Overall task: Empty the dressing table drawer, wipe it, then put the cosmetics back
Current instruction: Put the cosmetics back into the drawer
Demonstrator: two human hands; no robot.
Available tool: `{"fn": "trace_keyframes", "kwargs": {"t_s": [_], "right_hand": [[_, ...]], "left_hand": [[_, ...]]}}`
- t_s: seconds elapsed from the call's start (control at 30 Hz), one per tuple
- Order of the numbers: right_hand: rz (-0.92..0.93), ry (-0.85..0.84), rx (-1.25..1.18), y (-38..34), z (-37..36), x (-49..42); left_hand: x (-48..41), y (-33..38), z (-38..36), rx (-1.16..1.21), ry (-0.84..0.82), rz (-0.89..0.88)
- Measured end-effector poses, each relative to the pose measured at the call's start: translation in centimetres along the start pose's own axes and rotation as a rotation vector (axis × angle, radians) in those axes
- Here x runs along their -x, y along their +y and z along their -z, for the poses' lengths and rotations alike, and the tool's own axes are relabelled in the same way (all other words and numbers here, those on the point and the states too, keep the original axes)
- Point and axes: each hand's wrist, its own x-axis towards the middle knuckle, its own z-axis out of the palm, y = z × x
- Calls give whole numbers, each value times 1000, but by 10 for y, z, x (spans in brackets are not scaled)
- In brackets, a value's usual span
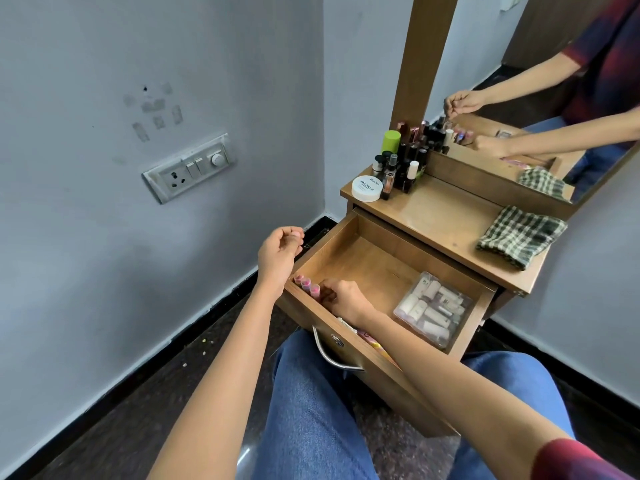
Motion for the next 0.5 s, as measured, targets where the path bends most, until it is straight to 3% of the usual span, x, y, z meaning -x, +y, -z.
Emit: {"fn": "trace_keyframes", "kwargs": {"t_s": [0.37,0.5], "right_hand": [[-14,4,-57,-2,10,3],[13,209,-33,-2,47,9]], "left_hand": [[0,1,-6,-178,18,-11],[3,16,-20,-338,6,-69]]}}
